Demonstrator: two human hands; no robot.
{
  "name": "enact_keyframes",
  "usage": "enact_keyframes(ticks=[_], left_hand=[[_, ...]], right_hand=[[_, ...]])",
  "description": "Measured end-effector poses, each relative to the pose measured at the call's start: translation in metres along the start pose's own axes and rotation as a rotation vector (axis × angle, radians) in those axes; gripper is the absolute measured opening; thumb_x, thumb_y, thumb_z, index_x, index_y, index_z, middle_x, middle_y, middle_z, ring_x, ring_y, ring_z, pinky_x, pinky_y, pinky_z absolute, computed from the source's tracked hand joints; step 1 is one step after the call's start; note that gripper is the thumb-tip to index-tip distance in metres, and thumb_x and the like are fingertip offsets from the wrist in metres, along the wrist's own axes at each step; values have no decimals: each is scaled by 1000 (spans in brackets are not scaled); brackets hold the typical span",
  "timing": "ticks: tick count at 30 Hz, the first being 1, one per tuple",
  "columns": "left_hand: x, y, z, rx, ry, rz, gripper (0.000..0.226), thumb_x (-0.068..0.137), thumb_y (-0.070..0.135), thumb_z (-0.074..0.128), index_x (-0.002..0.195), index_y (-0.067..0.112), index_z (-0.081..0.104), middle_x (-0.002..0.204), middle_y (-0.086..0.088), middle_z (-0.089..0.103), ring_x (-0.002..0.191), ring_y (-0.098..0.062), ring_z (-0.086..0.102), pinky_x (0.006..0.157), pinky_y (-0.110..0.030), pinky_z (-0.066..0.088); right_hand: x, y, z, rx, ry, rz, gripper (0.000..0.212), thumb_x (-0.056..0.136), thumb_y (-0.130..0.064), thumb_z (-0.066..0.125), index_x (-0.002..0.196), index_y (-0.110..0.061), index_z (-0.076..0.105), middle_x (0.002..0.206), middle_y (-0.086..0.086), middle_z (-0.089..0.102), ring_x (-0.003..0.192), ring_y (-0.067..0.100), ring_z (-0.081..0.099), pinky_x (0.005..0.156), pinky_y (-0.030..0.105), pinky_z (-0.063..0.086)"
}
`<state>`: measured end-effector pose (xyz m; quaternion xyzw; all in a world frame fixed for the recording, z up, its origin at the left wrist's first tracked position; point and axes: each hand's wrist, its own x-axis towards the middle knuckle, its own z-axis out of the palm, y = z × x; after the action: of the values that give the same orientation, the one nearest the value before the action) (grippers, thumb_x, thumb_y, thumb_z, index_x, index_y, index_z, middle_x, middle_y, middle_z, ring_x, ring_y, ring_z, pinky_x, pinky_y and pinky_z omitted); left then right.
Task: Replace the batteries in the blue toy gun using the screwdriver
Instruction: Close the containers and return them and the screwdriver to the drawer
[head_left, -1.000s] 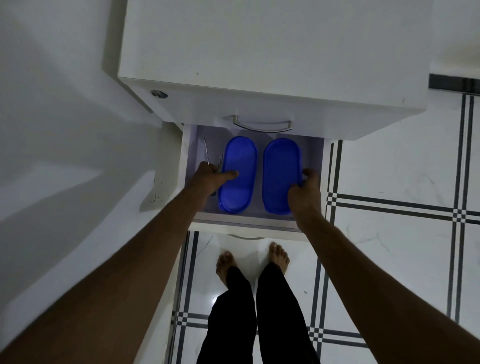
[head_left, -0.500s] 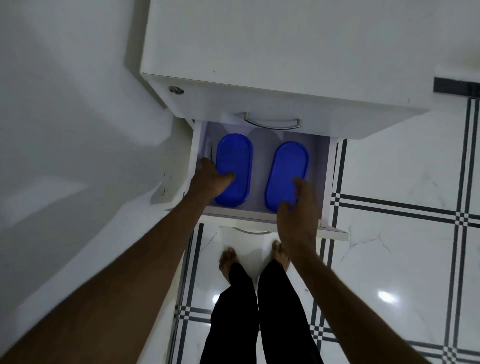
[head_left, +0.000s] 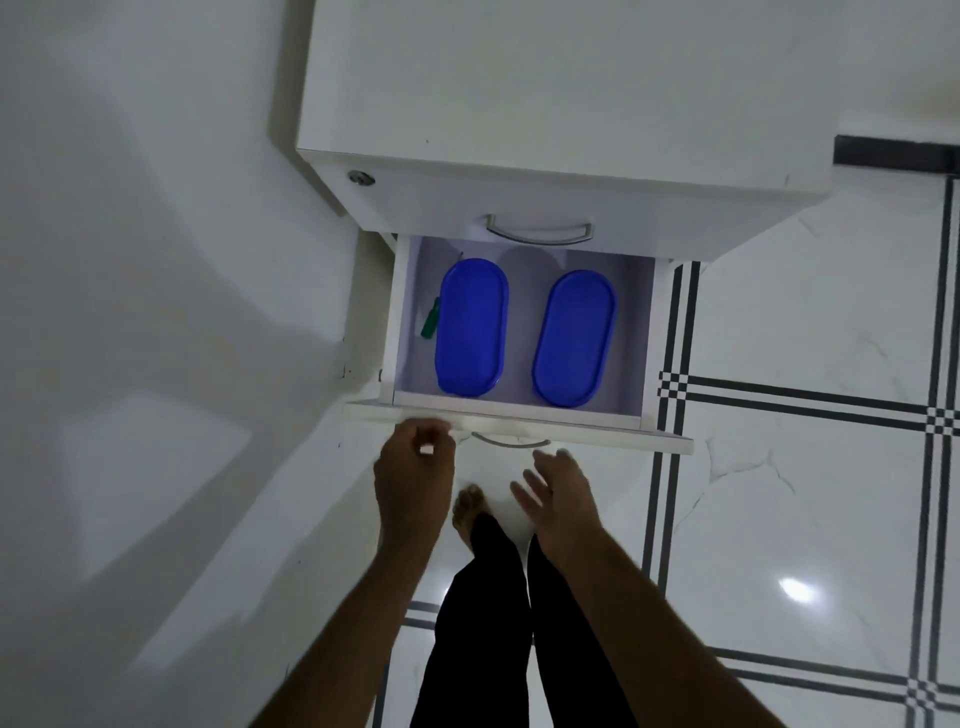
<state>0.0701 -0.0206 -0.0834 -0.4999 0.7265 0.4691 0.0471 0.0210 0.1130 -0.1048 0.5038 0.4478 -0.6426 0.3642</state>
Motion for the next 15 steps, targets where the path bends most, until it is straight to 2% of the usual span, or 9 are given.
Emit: enact_keyframes(ticks=[1,2,4,5,7,8,10,13,15], left_hand=[[-6,-6,2,-122,-54,-171,6,91,17,62,92,17,68,92,-4,72,75,-16,68,70,-29,58],[-8,-7,5,-287,-112,-369,8,91,15,62,97,13,68,96,-9,72,79,-20,70,70,-32,59],[-6,-2,12,-596,-190,-669,19,94,11,59,111,5,63,106,-13,69,91,-25,69,76,-34,58],[-2,3,17,-658,-218,-698,24,96,10,55,119,4,58,112,-14,68,100,-28,67,81,-35,56],[12,17,22,-712,-269,-661,30,99,8,48,129,3,52,118,-14,65,111,-30,63,91,-37,53],[20,23,24,-737,-277,-645,30,99,6,48,129,4,53,114,-12,67,109,-28,64,91,-36,54],[35,33,25,-790,-281,-629,31,95,-2,50,124,5,58,105,-11,71,105,-24,67,88,-34,55],[52,43,23,-807,-351,-569,36,94,-5,51,128,6,57,115,-11,69,109,-22,65,92,-33,53],[61,49,26,-811,-378,-533,38,95,-4,51,131,7,54,120,-10,67,111,-22,64,94,-34,52]], right_hand=[[15,-1,-2,-20,-17,-41,16,93,-13,61,108,-19,61,113,10,59,120,32,54,103,46,47],[32,-2,-6,-44,-27,-57,11,81,-25,74,92,-25,72,108,9,61,123,35,54,106,48,45],[88,16,-25,-78,-76,66,14,55,-44,79,68,-41,76,108,9,59,129,40,50,112,51,38],[97,15,-28,-75,-102,90,11,56,-42,74,67,-41,76,108,8,58,128,38,51,113,50,37],[63,-9,-12,-127,-82,-19,8,73,-17,68,76,-24,71,102,9,60,111,31,60,108,46,45],[29,-23,5,-135,-68,-99,18,80,-1,62,81,-19,65,96,11,61,99,26,62,103,41,49],[24,-35,15,-6,-35,-89,30,83,18,53,82,-12,59,91,15,63,89,23,61,97,36,52],[28,-52,32,-15,-60,-98,40,83,24,47,93,-13,62,105,19,62,95,25,59,91,32,54],[35,-64,40,-52,-84,-114,52,84,24,45,121,-9,60,110,16,61,94,22,59,82,29,57]])
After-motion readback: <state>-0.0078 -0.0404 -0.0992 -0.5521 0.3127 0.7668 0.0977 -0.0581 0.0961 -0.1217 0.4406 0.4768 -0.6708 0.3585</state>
